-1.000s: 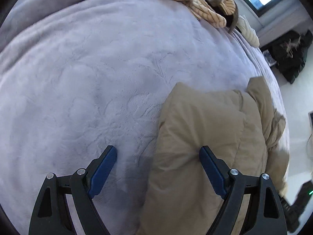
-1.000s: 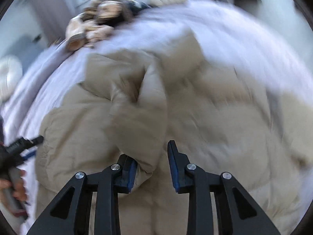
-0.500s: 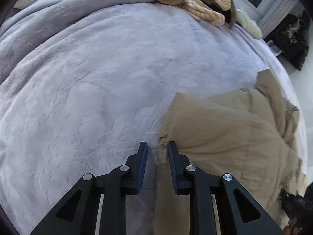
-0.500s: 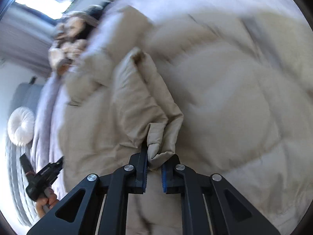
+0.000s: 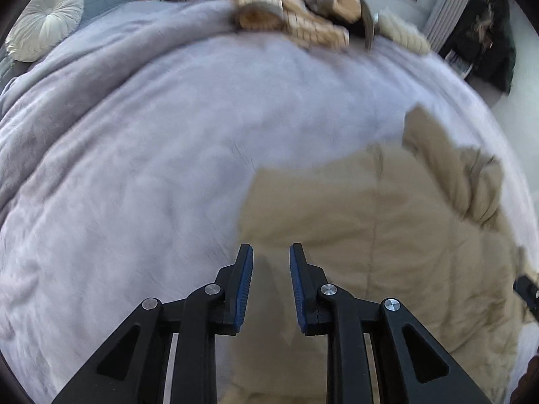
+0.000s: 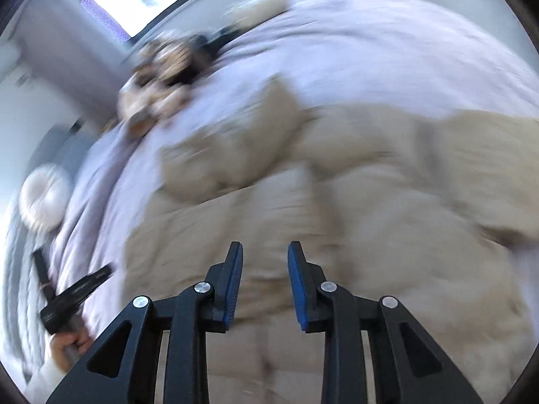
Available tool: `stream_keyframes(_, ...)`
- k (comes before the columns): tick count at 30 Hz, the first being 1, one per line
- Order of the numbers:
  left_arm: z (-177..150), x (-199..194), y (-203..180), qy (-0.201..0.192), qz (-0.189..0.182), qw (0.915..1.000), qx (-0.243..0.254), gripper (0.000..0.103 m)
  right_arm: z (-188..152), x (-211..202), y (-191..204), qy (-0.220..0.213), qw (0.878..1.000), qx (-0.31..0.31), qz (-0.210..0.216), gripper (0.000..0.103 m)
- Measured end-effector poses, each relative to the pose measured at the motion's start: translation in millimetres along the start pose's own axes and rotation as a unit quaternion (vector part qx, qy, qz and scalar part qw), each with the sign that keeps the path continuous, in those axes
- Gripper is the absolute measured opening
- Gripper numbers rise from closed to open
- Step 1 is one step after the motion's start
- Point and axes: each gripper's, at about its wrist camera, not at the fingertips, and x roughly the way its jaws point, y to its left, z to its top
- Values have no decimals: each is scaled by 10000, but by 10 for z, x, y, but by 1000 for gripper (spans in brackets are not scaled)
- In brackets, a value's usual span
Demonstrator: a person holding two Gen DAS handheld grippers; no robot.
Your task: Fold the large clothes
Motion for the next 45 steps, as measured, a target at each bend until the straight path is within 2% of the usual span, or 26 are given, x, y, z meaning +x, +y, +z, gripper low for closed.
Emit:
stream_keyframes(2,-101,137,-37,44,154,9999,-18,24,-1,253,103,145,9990,-368,-214,28)
stream_keyframes(4,-156,207,-38,18,217,9998,-4,24,-31,502,-7,420,9961,-460,-629,23)
stream_keyframes(5,-166,216,-41,15,241,9997,7,24,-73,540,-120,504,9957,-349,-689,11)
stream_keyframes(7,-166,233,-62,32,265,9996,71,24,-166,506,-398,513,9965,-79,-660,0)
stream_keyframes(12,-160,209,-53,87,378,9992,99,25,-257,202,-719,333,9954,107,-891,0)
stream_keyframes(13,-152,181,-53,94,408,9991,77,25,-229,143,-783,313,9943,233,-995,1)
stream_keyframes(16,-141,60,-64,114,435,9989,93,25,-215,-41,-986,285,9935,736,-825,4)
stream_keyframes(21,-195,-256,-245,51,358,9986,381,25,-338,-315,-1003,361,9948,698,-651,4)
stream_keyframes(24,-309,-464,-448,79,152,9985,517,25,-483,-514,-1065,417,9943,809,-565,6)
stream_keyframes(26,-428,-578,-615,132,15,9979,640,25,-566,-606,-1095,453,9933,928,-515,13)
stream_keyframes(28,-567,-676,-814,213,-165,9964,805,25,-648,-700,-1137,492,9918,1081,-481,26)
stream_keyframes(31,-777,-780,-1094,357,-358,9934,1031,25,-764,-842,-1224,480,9902,1216,-482,37)
stream_keyframes(32,-838,-802,-1177,416,-388,9923,1096,42,-800,-886,-1259,482,9897,1262,-477,39)
stream_keyframes(33,-902,-819,-1260,461,-405,9915,1147,82,-846,-940,-1301,483,9889,1329,-453,41)
stream_keyframes(34,-978,-862,-1355,417,-400,9914,1177,96,-880,-984,-1347,481,9883,1381,-431,42)
stream_keyframes(35,-1026,-906,-1416,323,-408,9913,1213,102,-916,-1036,-1405,473,9875,1442,-423,43)
stream_keyframes(42,-1294,-933,-1930,489,-390,9857,1565,102,-1066,-1336,-1856,302,9792,1958,-427,63)
stream_keyframes(45,-1343,-898,-2112,557,-261,9843,1655,102,-1092,-1484,-2087,122,9748,2192,-401,80)
